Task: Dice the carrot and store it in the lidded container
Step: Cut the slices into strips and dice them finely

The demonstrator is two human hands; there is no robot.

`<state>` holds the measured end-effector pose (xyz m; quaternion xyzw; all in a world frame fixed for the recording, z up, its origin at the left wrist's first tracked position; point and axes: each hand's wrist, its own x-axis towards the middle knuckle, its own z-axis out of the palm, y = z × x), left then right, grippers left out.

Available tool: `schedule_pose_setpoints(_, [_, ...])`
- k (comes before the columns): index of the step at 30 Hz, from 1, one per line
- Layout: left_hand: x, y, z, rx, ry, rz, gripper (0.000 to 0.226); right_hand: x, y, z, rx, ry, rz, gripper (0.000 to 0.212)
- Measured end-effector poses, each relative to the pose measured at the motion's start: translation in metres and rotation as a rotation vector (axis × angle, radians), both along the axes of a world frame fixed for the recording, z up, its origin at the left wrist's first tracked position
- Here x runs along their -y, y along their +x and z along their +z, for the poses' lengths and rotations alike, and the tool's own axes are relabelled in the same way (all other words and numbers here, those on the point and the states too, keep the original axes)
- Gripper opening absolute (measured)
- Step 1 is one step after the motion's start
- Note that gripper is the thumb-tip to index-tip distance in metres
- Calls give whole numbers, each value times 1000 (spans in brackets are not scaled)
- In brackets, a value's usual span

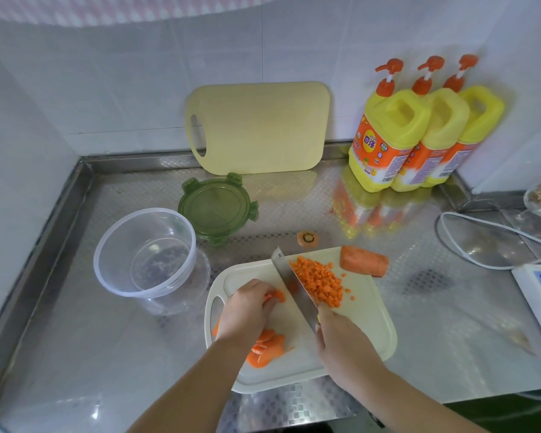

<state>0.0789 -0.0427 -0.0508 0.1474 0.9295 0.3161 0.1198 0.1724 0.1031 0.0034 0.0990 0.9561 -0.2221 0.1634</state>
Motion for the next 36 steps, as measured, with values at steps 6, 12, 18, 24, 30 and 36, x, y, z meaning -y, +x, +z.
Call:
schedule_pose_setpoints(6, [4,-1,6,-17,-8,20,19,9,1,10,-7,30,52,32])
schedule_pose_setpoints(12, [5,0,4,-26,-90,-39,21,14,6,4,18,75,50,36])
schedule_pose_setpoints(18, [2,0,1,-32,-115,-23,17,16,6,2,43,104,66,39])
schedule_pose_setpoints(24, [2,1,0,-50,-120,-55,19,20,0,2,106,150,92,42])
schedule_pose_setpoints(30, [4,0,4,-2,-98,-51,17,10,-3,-3,73,34,35,23])
schedule_pose_setpoints(36, [9,-1,14,24,-65,-23,16,12,0,9,4,19,22,26])
